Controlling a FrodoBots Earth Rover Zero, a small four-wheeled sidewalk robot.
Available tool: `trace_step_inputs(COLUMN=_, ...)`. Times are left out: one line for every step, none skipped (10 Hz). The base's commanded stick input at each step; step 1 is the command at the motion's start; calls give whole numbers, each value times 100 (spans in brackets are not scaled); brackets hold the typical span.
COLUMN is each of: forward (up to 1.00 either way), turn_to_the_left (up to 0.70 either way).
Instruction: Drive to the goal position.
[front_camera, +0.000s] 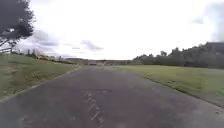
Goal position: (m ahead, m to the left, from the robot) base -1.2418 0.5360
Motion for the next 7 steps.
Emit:
trace_step_inputs(forward=70, turn_to_the_left=35)
trace_step_inputs(forward=70, turn_to_the_left=35)
trace_step_inputs(forward=70, turn_to_the_left=35)
trace_step_inputs(forward=70, turn_to_the_left=35)
trace_step_inputs(forward=70, turn_to_the_left=35)
trace_step_inputs(forward=70, turn_to_the_left=35)
trace_step_inputs(forward=70, turn_to_the_left=35)
